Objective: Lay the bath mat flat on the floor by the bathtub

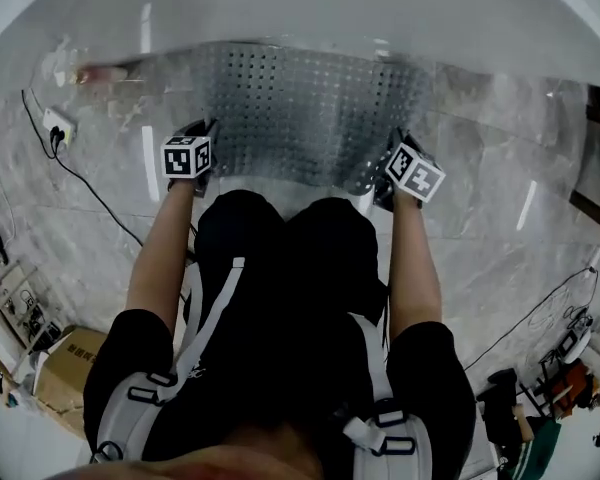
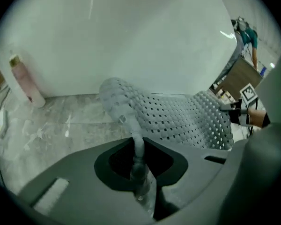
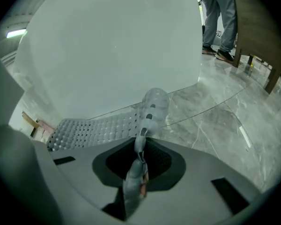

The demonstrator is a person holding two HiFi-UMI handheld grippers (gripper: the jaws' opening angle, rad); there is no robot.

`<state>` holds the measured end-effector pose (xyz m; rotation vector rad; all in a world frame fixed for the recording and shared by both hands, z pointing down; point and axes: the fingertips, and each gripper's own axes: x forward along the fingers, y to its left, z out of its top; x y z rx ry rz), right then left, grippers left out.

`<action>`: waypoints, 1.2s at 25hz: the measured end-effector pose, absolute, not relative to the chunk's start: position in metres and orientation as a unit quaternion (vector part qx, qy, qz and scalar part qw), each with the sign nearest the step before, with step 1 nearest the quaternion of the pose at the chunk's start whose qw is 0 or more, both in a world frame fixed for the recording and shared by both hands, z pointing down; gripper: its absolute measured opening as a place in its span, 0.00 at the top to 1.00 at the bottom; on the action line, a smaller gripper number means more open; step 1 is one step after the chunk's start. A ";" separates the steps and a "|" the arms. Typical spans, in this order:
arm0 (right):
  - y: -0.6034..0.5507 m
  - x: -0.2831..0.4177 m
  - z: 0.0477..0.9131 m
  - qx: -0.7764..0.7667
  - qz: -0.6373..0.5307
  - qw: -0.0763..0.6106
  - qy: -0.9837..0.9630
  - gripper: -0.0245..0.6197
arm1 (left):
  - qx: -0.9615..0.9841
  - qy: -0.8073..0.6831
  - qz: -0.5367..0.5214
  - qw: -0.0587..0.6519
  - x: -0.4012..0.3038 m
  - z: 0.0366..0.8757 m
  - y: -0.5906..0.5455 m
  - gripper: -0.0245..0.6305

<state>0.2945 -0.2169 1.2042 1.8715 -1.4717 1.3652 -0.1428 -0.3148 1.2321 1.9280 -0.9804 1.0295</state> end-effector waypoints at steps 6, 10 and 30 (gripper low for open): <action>-0.216 0.331 1.237 0.676 0.472 0.282 -0.491 0.83 | 0.699 -0.409 0.391 0.437 -0.178 1.271 -0.306 0.86; -0.215 0.347 1.248 0.685 0.446 0.338 -0.466 0.75 | 0.691 -0.432 0.398 0.422 -0.192 1.277 -0.305 0.75; -0.274 0.195 0.614 0.656 0.273 0.128 -0.692 0.95 | 0.834 -0.450 0.225 0.225 -0.094 0.607 -0.337 0.96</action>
